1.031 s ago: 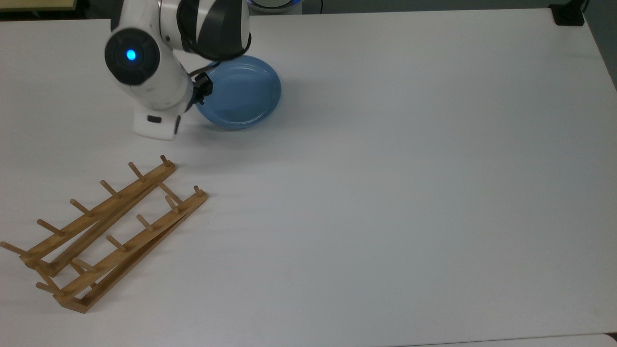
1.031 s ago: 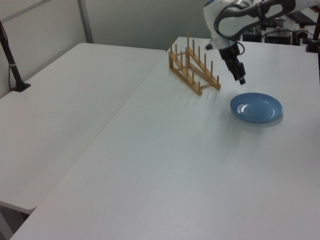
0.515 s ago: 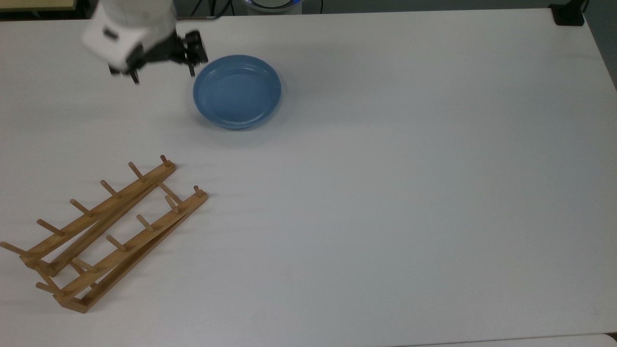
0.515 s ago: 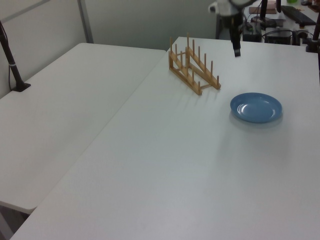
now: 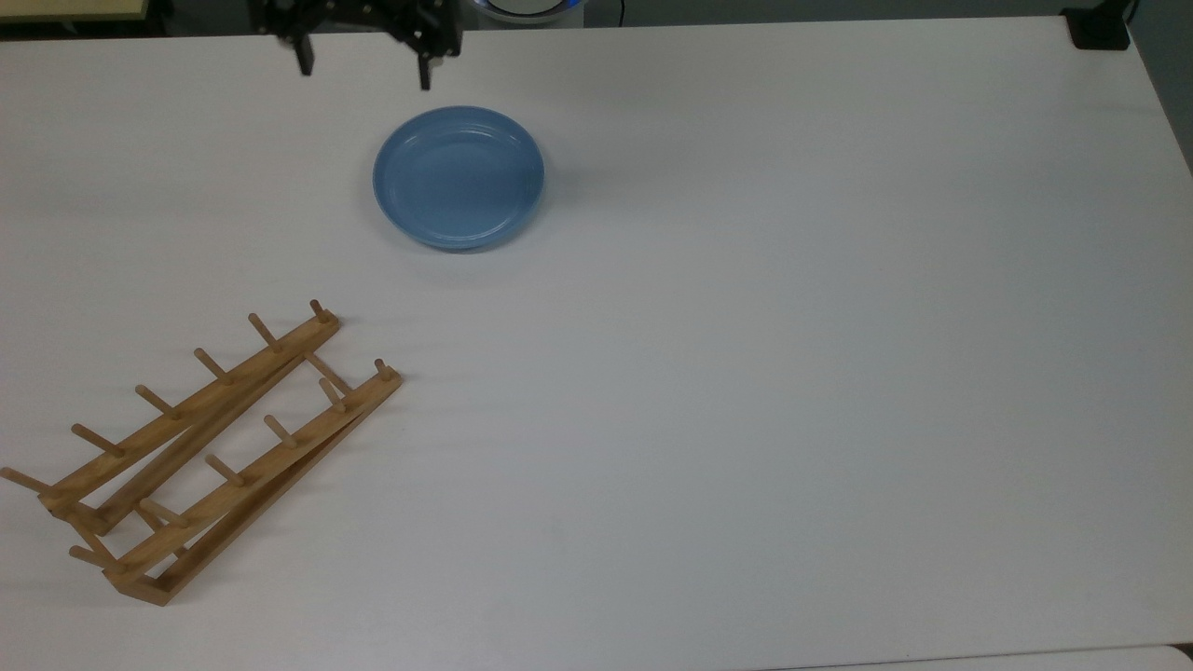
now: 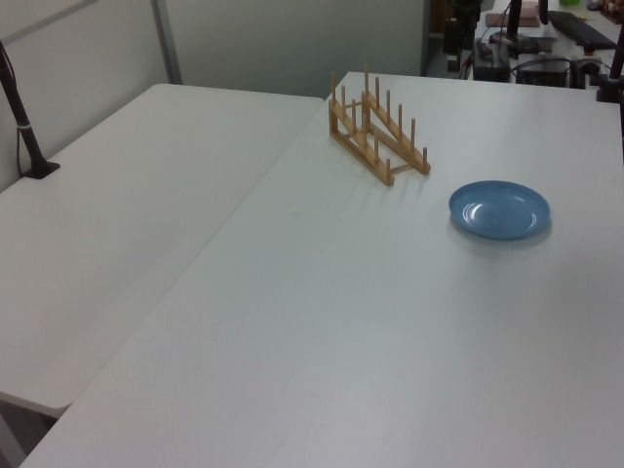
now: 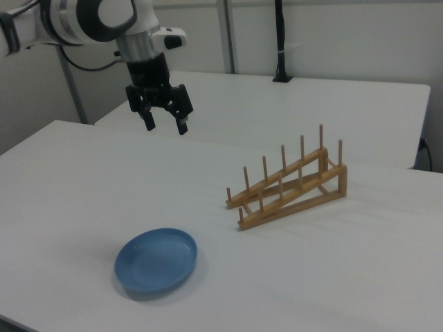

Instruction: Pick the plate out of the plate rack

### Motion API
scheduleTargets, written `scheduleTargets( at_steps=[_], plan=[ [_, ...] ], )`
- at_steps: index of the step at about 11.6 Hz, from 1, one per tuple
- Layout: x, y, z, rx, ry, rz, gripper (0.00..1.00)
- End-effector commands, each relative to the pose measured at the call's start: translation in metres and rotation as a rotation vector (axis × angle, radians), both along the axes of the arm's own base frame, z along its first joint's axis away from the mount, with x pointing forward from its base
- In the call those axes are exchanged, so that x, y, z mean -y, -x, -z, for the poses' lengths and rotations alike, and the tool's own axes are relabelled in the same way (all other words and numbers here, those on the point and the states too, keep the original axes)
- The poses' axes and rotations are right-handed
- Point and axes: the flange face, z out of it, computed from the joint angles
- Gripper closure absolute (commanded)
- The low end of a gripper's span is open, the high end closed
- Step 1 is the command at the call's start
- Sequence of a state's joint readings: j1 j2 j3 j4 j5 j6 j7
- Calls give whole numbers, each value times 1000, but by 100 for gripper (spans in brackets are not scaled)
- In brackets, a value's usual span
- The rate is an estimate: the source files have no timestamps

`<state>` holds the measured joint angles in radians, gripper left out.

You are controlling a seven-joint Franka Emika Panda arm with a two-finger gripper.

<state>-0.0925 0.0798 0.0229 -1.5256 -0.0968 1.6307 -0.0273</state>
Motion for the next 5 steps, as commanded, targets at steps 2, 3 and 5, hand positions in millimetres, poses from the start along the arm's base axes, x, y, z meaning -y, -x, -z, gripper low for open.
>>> scheduleTargets(
  at_steps=[2,3,5],
  plan=[
    [0,19,-1,-3,-35,26,0],
    [1,19,0,-5,-34,28,0],
    [5,19,0,-3,-32,32,0]
  ],
)
